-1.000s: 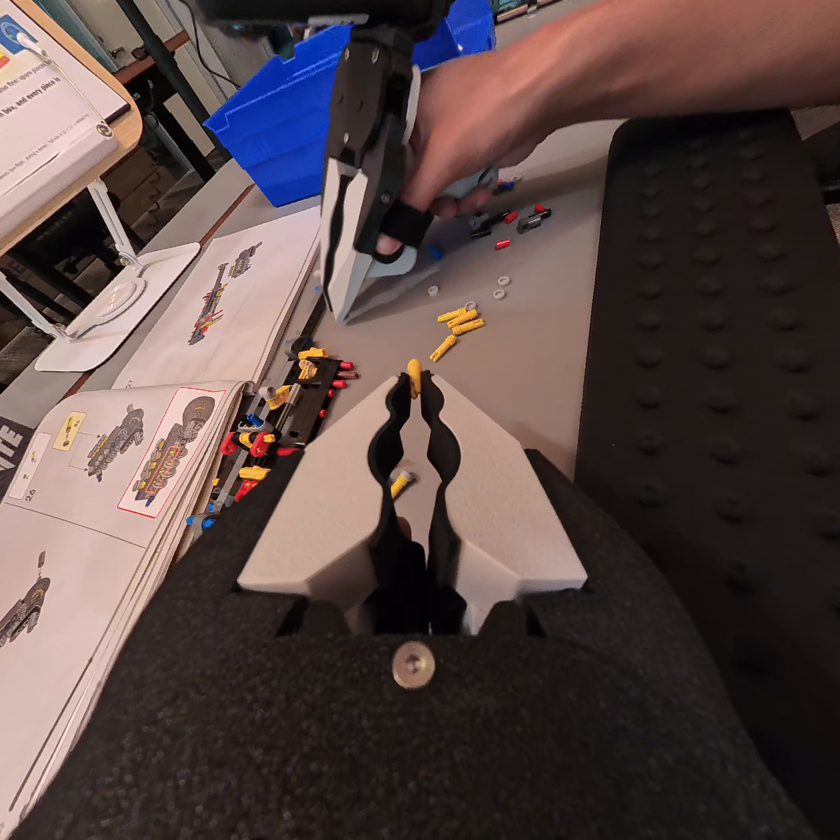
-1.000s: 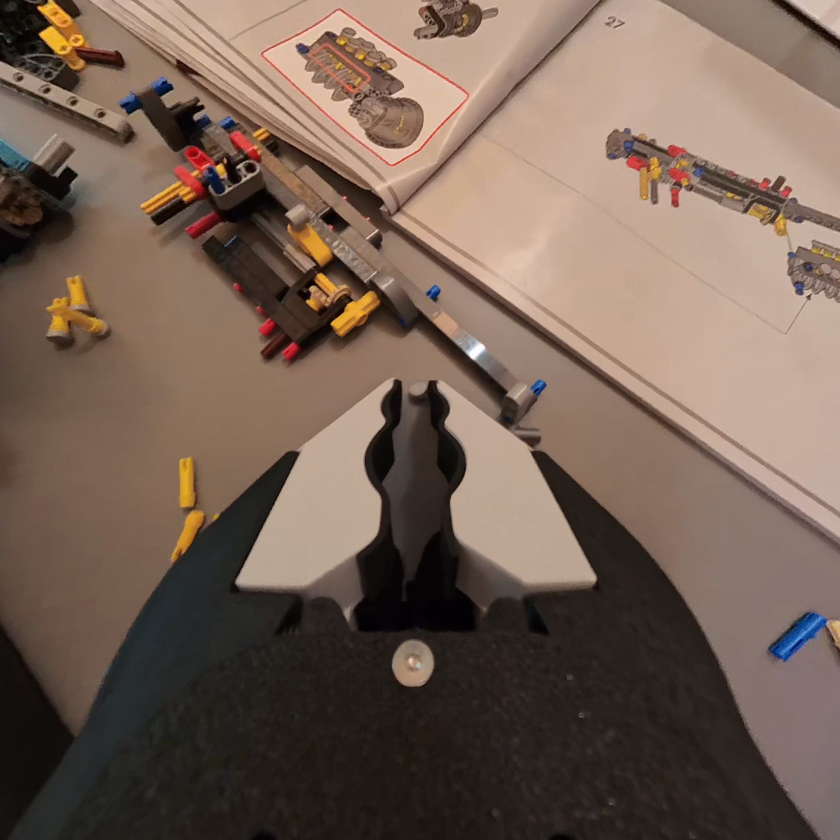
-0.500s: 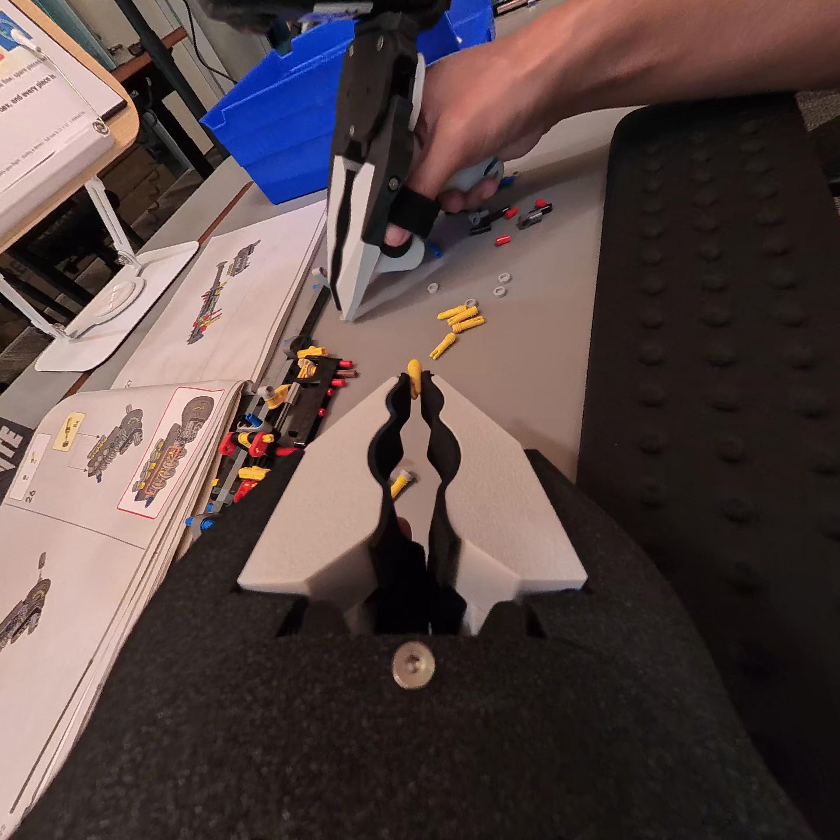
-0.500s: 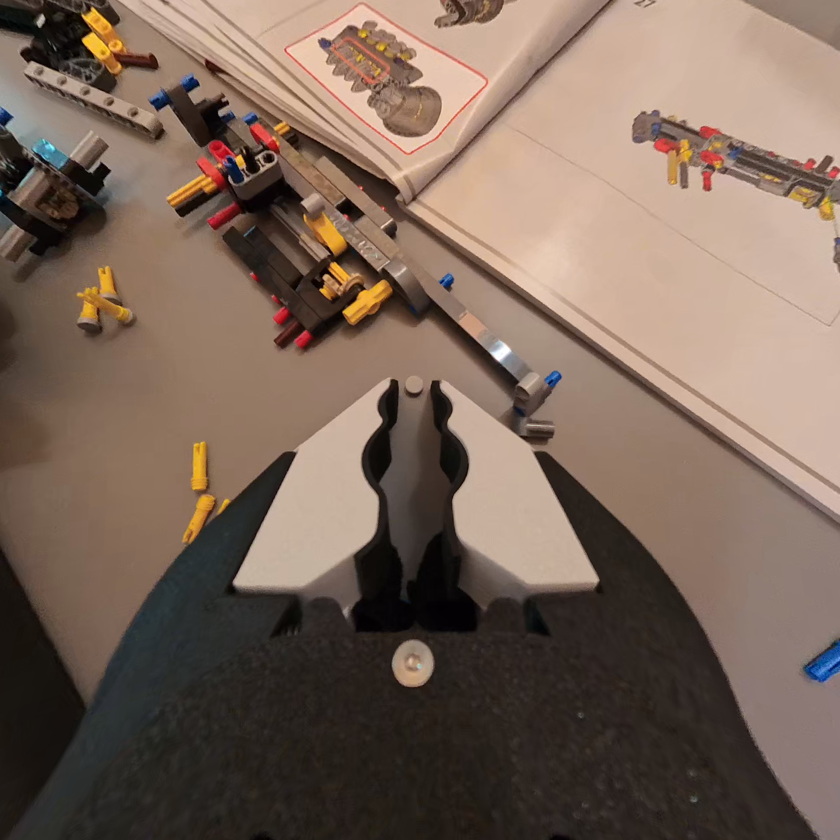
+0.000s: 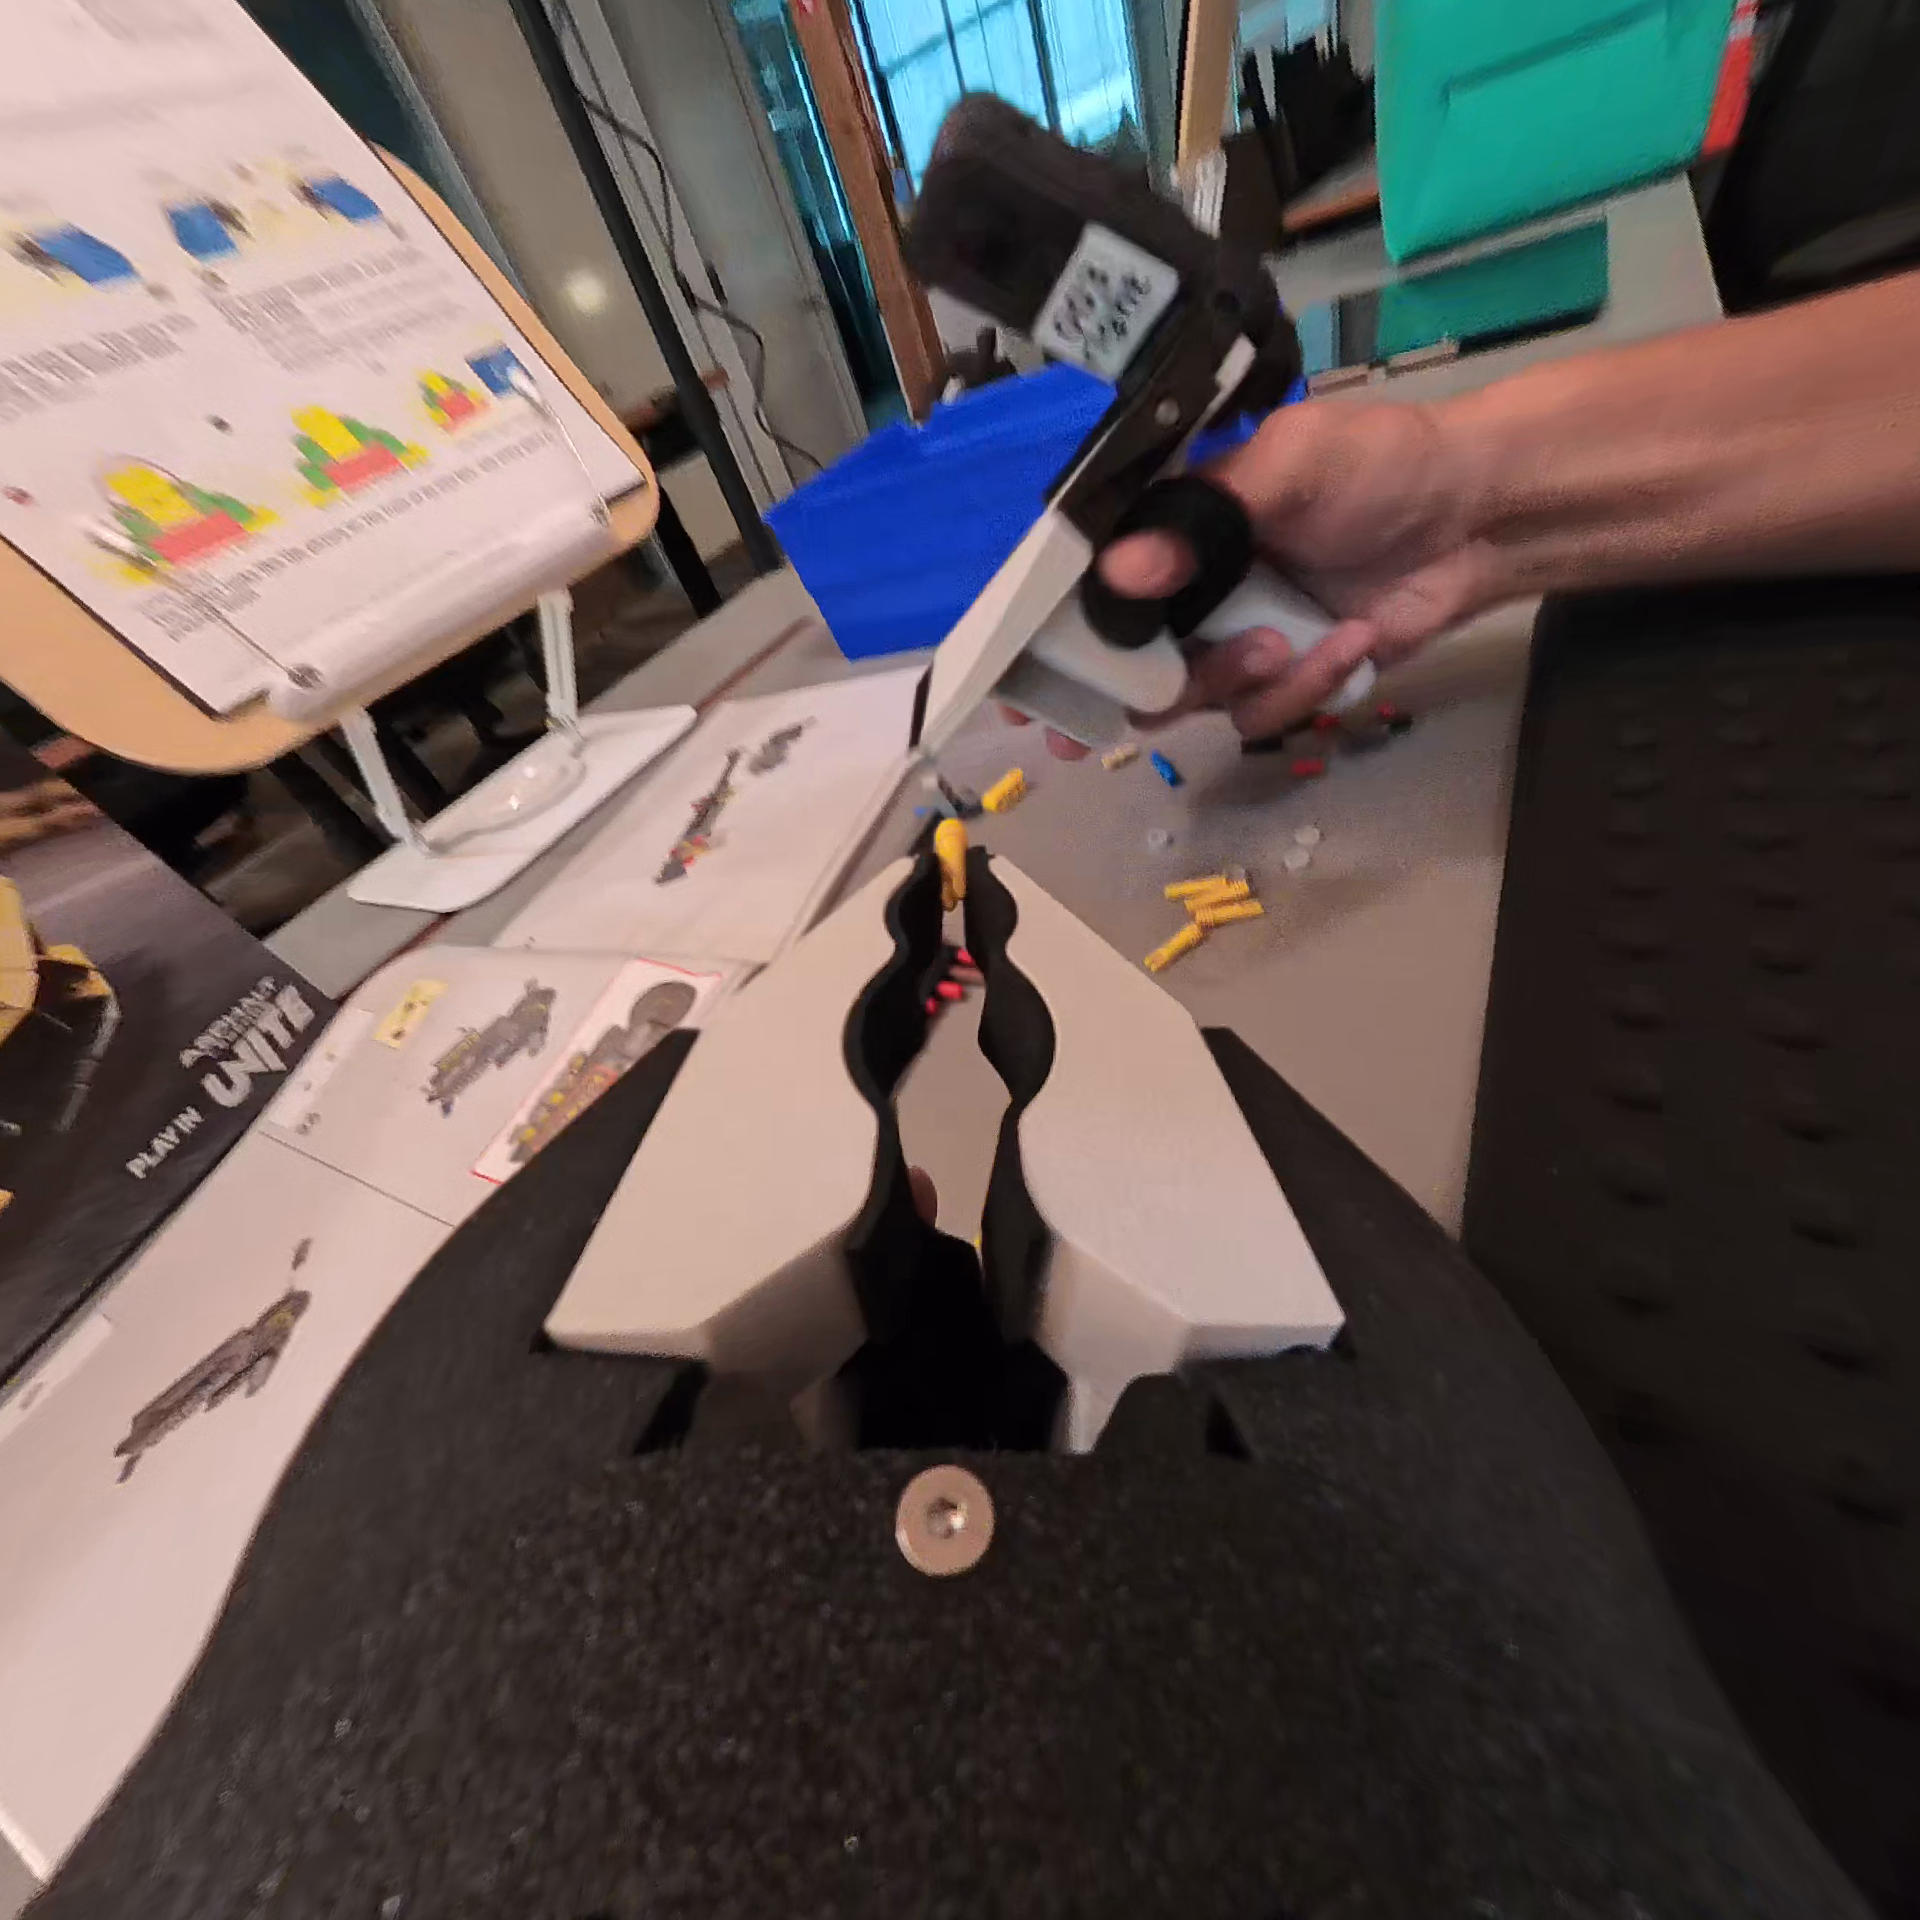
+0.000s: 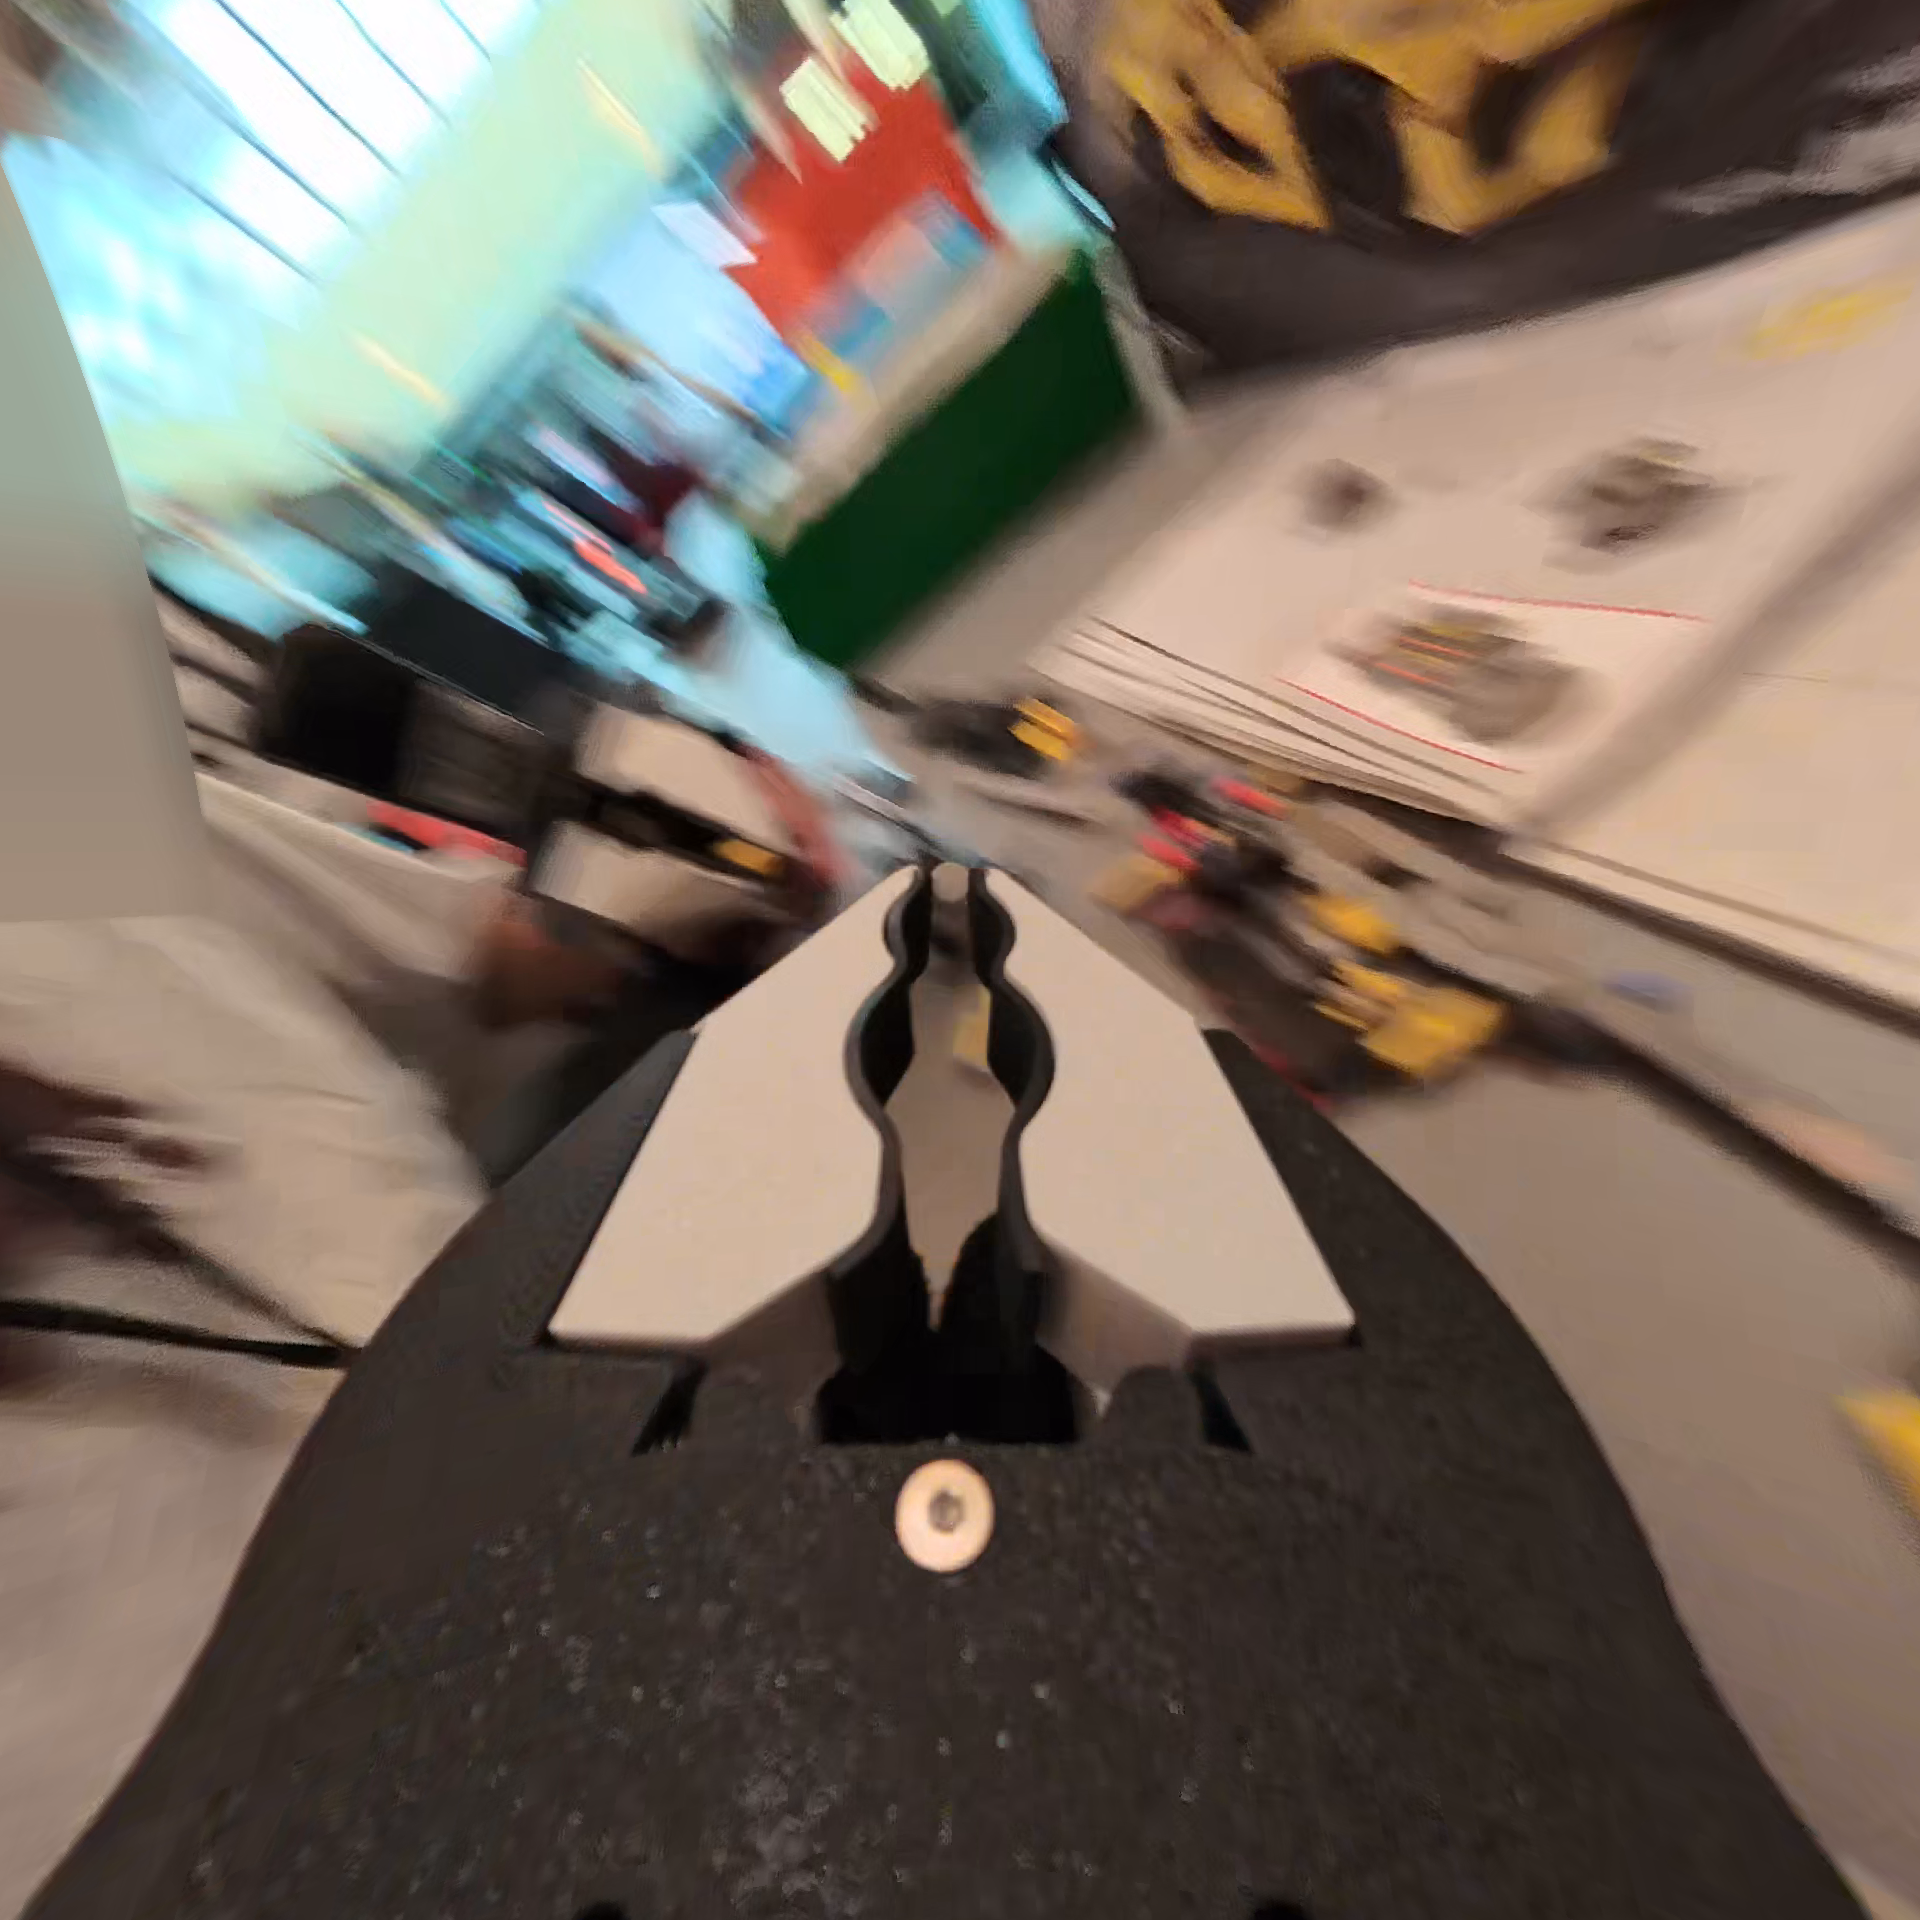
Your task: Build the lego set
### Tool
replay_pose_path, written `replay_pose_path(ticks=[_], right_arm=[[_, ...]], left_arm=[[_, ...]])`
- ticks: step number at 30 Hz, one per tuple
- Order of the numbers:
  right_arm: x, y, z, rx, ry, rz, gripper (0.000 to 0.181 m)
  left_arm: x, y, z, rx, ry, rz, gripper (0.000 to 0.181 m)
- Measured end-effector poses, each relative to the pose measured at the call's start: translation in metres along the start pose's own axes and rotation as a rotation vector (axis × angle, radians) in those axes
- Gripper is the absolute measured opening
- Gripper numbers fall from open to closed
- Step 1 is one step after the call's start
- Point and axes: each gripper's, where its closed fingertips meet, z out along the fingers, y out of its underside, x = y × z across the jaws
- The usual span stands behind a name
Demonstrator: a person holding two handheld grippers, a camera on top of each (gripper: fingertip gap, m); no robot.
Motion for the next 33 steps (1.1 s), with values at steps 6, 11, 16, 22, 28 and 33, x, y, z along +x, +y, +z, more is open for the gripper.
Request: replay_pose_path(ticks=[6,11,16,22,28,33], right_arm=[[-0.056,-0.001,0.021,0.168,-0.297,0.232,0.006],[-0.063,0.009,0.029,0.138,-0.276,0.182,0.006],[-0.064,0.011,0.029,0.118,-0.275,0.163,0.006],[-0.063,0.012,0.029,0.117,-0.286,0.177,0.006],[-0.062,0.013,0.029,0.111,-0.3,0.187,0.006],[-0.06,0.016,0.03,0.091,-0.307,0.201,0.006]], left_arm=[[0.004,-0.021,-0.007,0.116,-0.014,0.078,0.002],[0.005,-0.017,-0.006,0.089,-0.009,0.08,0.003],[0.009,-0.017,-0.006,0.086,0.006,0.085,0.003],[0.011,-0.013,-0.005,0.05,0.022,0.072,0.003],[0.009,-0.013,-0.005,0.052,0.019,0.06,0.003],[0.01,-0.011,-0.005,0.04,0.026,0.055,0.003]])
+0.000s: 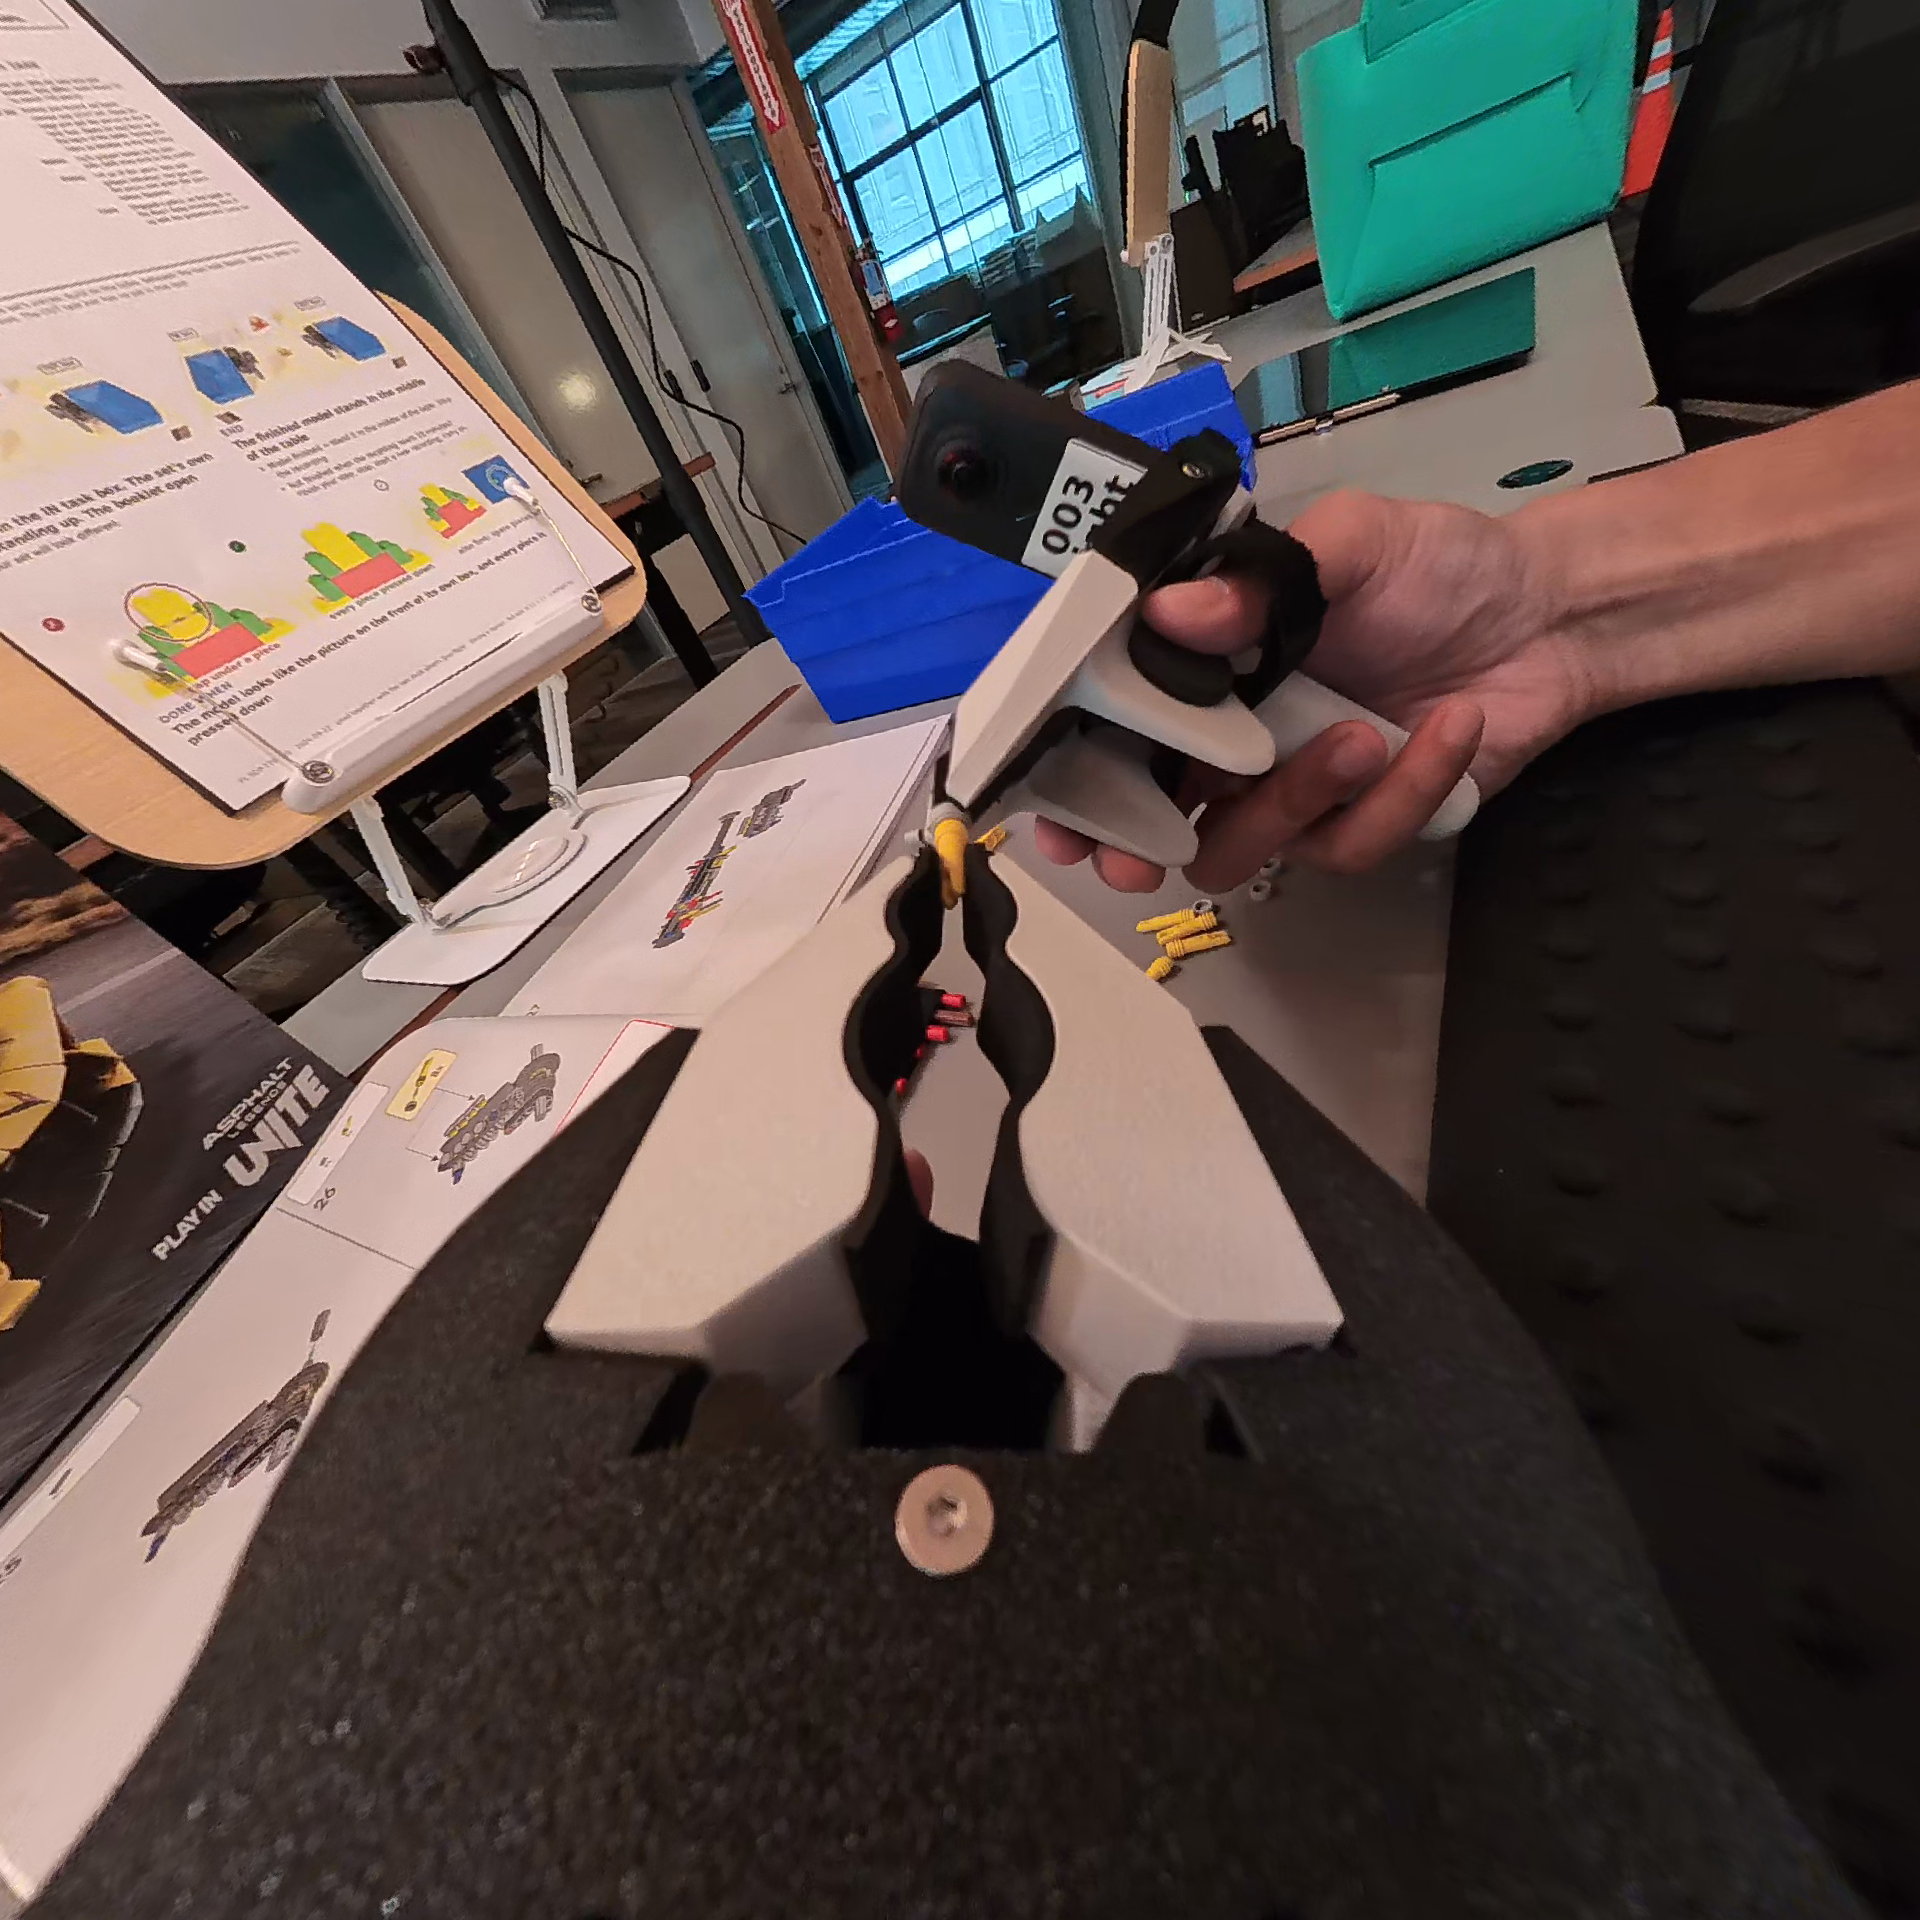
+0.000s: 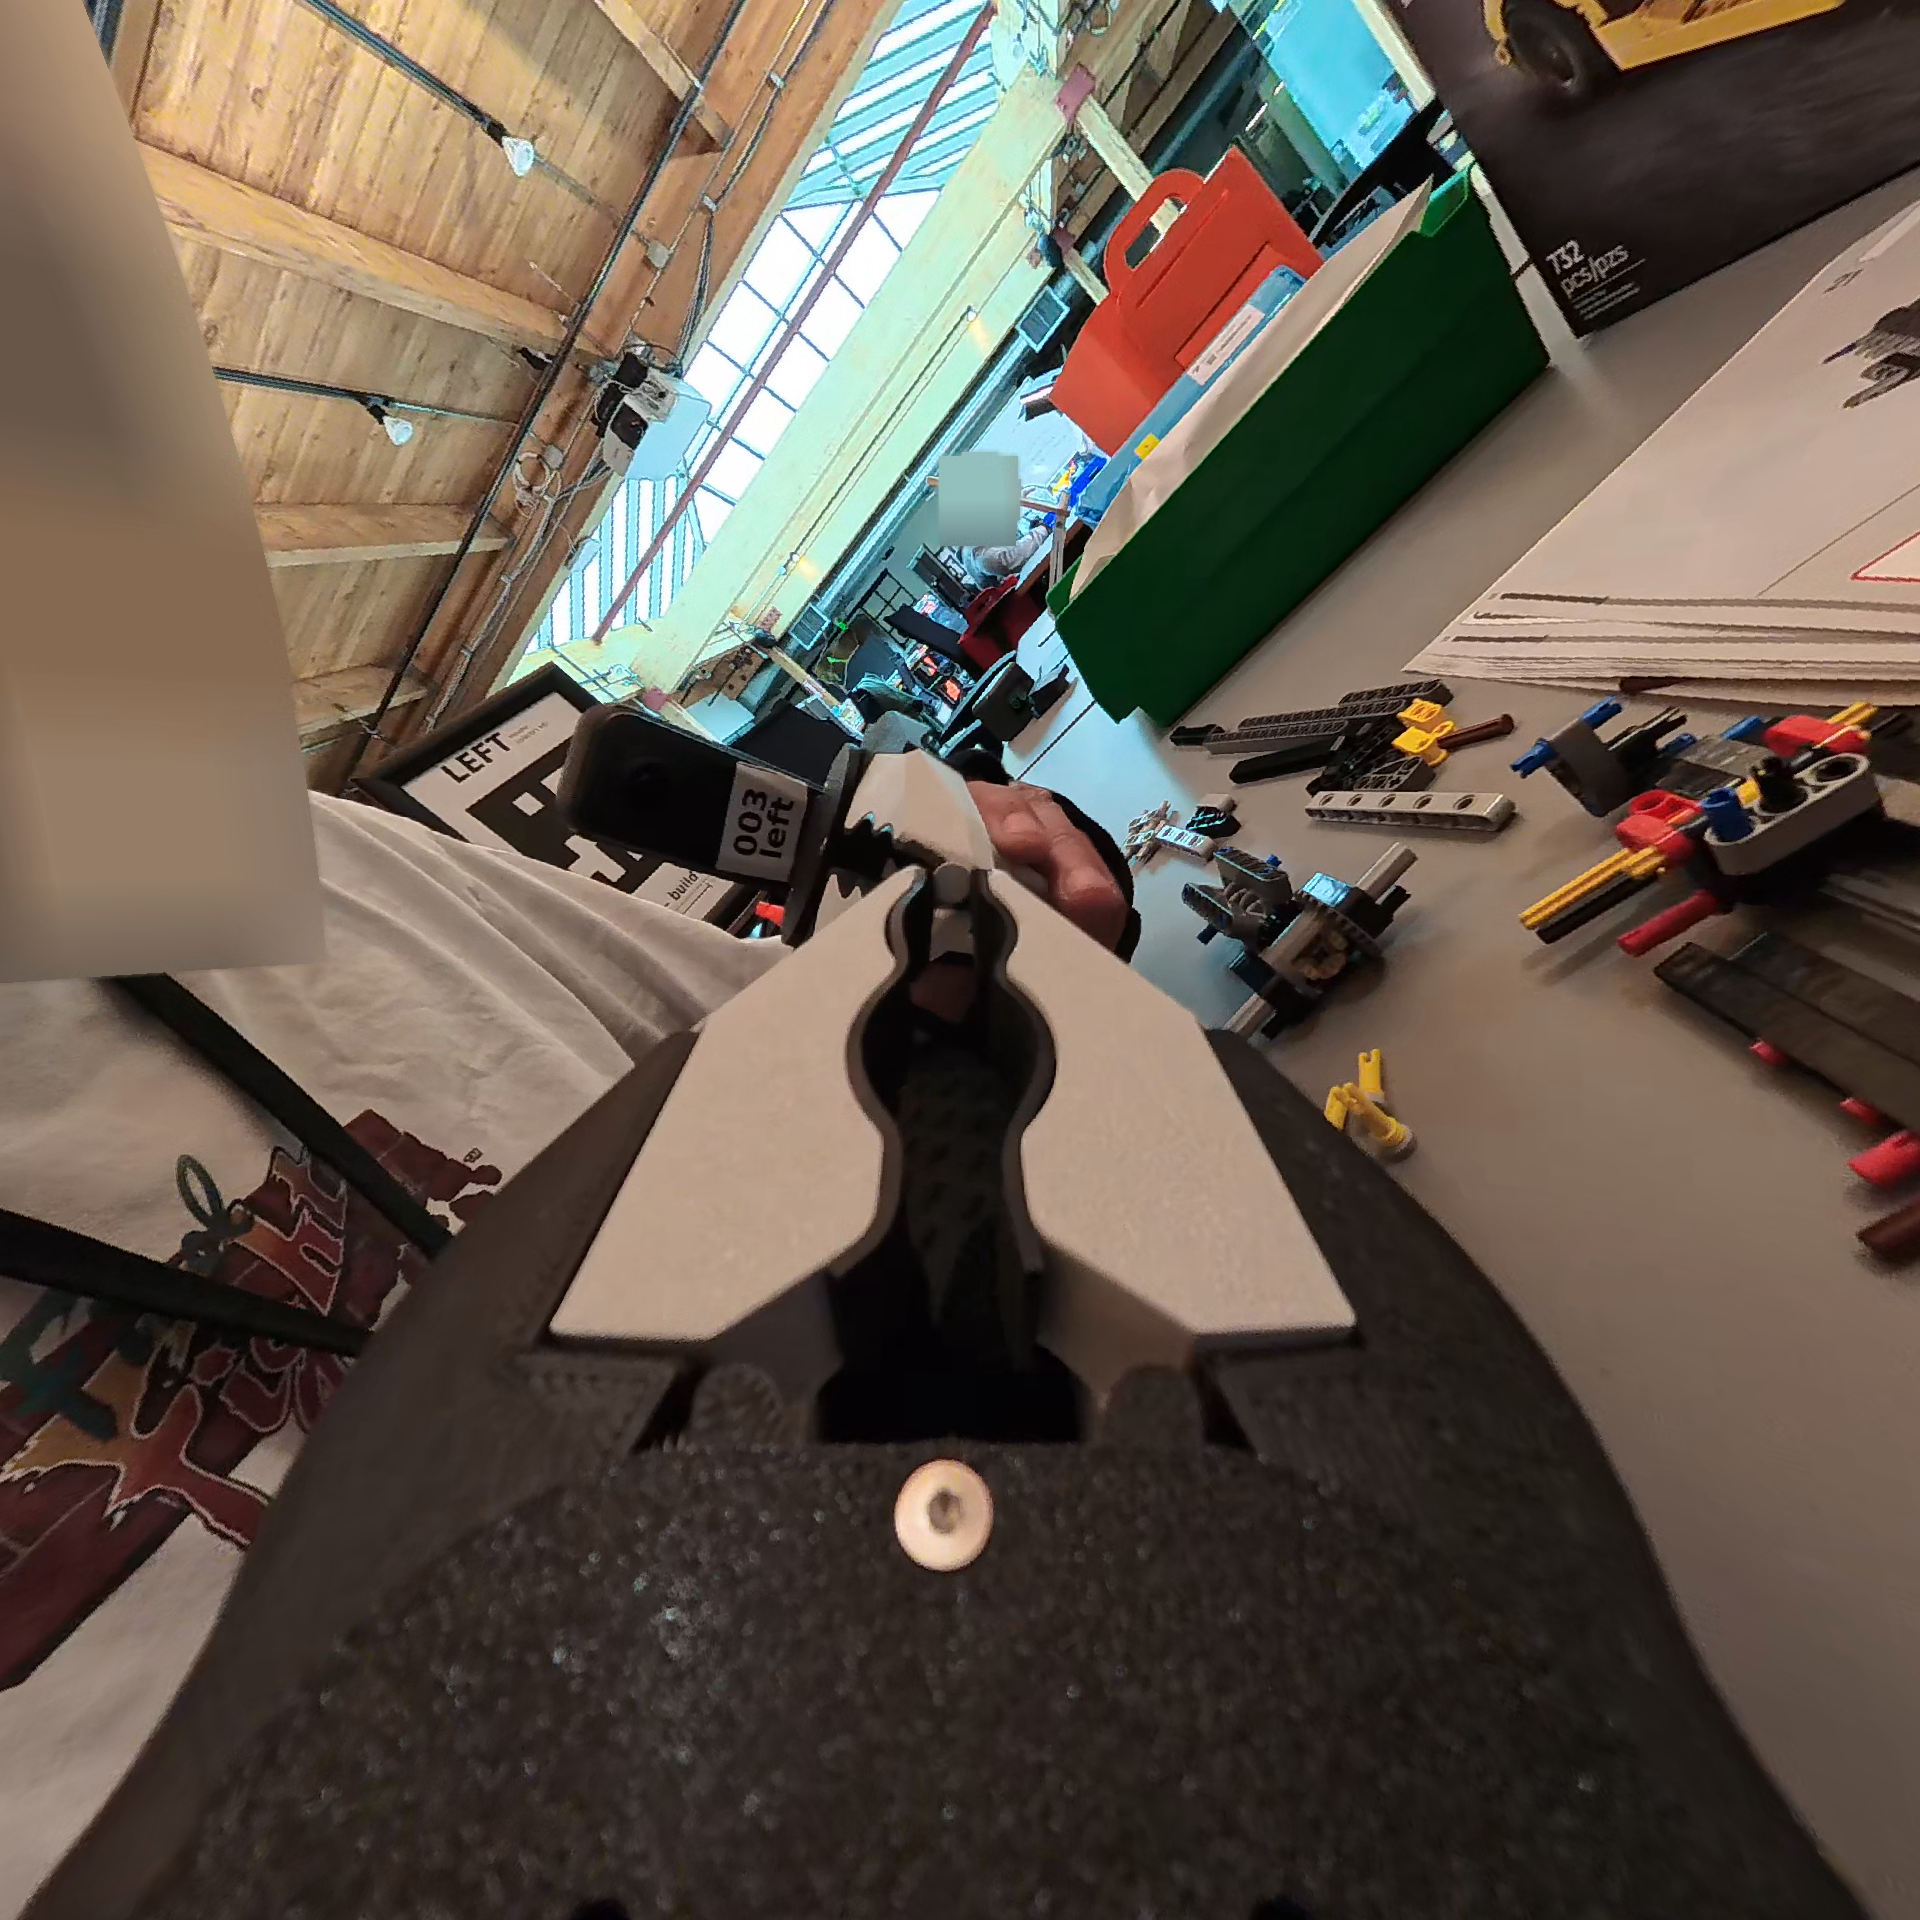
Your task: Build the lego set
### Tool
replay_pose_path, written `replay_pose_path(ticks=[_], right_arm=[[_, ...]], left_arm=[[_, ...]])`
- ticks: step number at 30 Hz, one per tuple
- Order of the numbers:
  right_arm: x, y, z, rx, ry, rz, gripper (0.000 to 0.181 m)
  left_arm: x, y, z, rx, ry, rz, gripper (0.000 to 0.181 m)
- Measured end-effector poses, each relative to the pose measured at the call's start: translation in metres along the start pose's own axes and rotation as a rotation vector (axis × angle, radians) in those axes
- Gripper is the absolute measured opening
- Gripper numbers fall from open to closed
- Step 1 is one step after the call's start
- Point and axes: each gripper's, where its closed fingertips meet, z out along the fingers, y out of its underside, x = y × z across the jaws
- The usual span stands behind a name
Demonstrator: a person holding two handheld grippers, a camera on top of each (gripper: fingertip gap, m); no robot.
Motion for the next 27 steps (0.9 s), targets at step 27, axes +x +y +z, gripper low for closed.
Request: replay_pose_path(ticks=[27], right_arm=[[-0.007,-0.01,0.006,0.062,-0.126,0.097,0.006]], left_arm=[[-0.009,-0.008,-0.003,0.002,-0.143,0.171,0.002]])
